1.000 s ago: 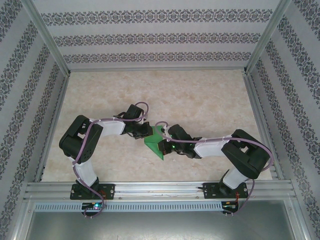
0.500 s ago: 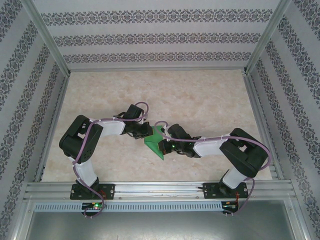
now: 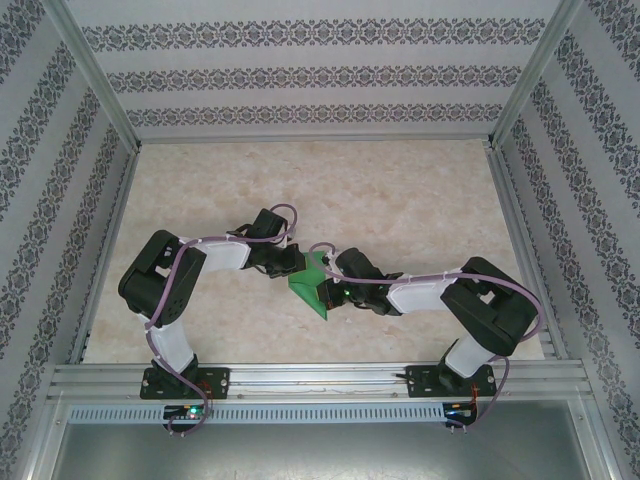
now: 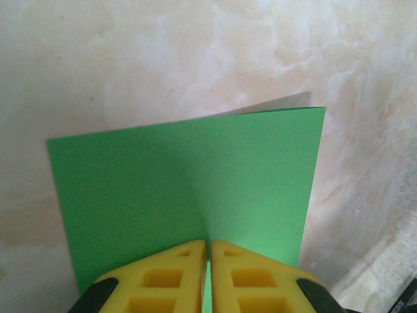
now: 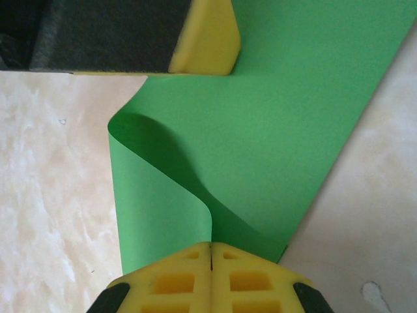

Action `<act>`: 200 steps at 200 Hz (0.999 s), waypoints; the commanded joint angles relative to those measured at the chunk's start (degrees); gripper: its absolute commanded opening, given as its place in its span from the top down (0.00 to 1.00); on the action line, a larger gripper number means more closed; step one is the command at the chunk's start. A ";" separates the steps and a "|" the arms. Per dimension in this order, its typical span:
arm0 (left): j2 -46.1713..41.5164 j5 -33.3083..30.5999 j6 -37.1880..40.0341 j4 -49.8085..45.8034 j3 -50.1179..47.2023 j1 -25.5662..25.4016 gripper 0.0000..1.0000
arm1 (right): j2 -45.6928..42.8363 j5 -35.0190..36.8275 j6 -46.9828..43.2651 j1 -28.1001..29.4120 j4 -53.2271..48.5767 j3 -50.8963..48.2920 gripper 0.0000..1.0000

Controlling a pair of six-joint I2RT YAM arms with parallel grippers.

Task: Fold a paper plane with a square sheet of paper (fold left side to right side)
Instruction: Fold the triangle at the center of the table.

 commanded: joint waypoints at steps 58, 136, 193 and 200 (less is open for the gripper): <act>2.15 -2.36 0.94 -1.18 -0.81 -0.06 0.89 | -1.15 0.86 -2.01 -0.79 -0.51 0.08 1.00; 2.16 -2.32 0.96 -1.12 -0.96 -0.14 0.89 | -0.47 2.01 -2.35 -0.80 -2.11 1.15 1.00; 2.15 -2.30 0.85 -0.97 -0.99 -0.02 0.89 | -0.36 1.85 -2.49 -0.80 -2.20 1.85 1.00; 2.16 -2.29 0.87 -0.98 -1.00 -0.13 0.89 | -0.36 1.83 -2.60 -0.79 -2.20 1.94 1.00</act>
